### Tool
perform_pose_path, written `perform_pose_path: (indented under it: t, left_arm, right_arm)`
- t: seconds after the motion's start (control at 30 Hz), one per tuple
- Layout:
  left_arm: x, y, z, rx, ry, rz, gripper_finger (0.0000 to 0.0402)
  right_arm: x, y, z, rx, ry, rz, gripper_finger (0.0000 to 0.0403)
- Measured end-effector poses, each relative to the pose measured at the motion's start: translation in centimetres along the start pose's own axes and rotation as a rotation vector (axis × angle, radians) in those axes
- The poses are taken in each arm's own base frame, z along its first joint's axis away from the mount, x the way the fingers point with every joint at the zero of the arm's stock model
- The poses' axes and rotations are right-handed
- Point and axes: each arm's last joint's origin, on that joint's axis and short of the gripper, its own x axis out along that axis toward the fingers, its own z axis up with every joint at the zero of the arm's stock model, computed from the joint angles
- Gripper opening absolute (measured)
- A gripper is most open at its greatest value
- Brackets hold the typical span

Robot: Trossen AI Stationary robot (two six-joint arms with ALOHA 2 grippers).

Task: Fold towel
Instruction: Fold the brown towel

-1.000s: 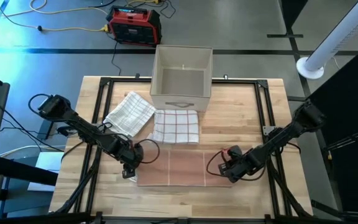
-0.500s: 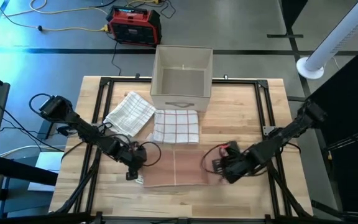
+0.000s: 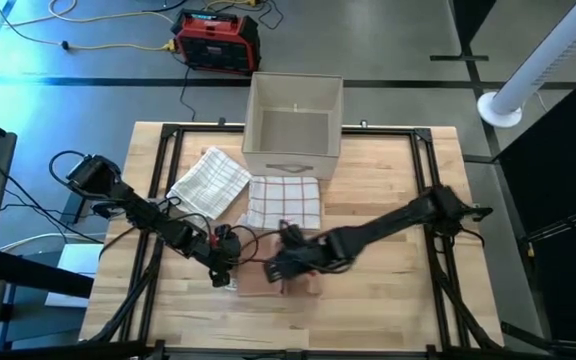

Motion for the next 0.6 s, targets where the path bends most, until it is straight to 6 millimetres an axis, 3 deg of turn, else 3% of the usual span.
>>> perform_pose_path:
  t: [0.17,0.37,0.6]
  left_arm:
    - [0.0,0.1,0.0,-0.007,-0.006,0.009,0.0091]
    - [0.0,0.0,-0.1,-0.016,-0.008,0.011,0.0091]
    - [-0.3,0.0,0.0,-0.025,-0.015,0.01,0.0091]
  right_arm:
    - [2.6,1.9,1.8,-0.031,0.01,0.074,0.0014]
    - [4.7,2.0,2.2,-0.037,0.055,0.078,0.0016]
    - [4.7,2.2,2.4,-0.041,0.079,0.103,0.0124]
